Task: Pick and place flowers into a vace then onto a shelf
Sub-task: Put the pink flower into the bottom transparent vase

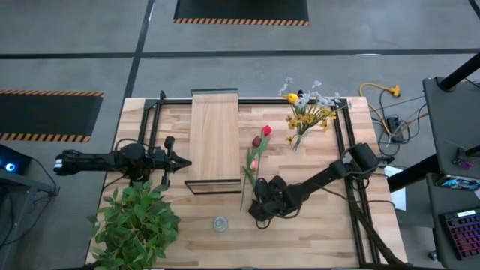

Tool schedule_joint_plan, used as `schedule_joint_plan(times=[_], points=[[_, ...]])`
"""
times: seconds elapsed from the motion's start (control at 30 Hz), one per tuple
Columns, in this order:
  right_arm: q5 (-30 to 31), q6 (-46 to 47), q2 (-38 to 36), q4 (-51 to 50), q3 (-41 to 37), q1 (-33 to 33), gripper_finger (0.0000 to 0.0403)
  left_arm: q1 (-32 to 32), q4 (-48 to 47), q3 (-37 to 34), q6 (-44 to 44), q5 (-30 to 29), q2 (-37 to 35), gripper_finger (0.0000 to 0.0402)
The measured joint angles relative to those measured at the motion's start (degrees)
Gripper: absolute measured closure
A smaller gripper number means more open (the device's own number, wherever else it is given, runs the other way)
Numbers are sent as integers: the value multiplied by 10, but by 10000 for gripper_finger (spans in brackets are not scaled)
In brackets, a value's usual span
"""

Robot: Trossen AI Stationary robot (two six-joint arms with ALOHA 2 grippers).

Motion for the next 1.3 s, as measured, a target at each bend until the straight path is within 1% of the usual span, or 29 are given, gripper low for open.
schedule_joint_plan(times=[0.1,0.47,0.57,0.67,0.77,0.9,0.97,1.13,1.3], points=[[0,11,1,-9,0,0,144,0,0,0,0,0,0,402],[-14,0,-3,-19,0,4,341,0,0,0,0,0,0,402],[-28,4,-13,-37,0,8,384,0,0,0,0,0,0,402],[-34,1,-33,-71,-3,22,389,0,7,0,0,0,0,402],[-3,11,-65,-103,-3,42,392,0,9,0,0,0,0,402],[73,60,-108,-175,-3,68,393,0,9,0,0,0,0,402],[101,76,-125,-192,-3,82,394,0,10,1,0,0,0,402],[170,77,-143,-193,-2,109,394,0,9,1,0,0,0,402],[265,76,-144,-191,-3,129,394,0,9,1,0,0,0,402]])
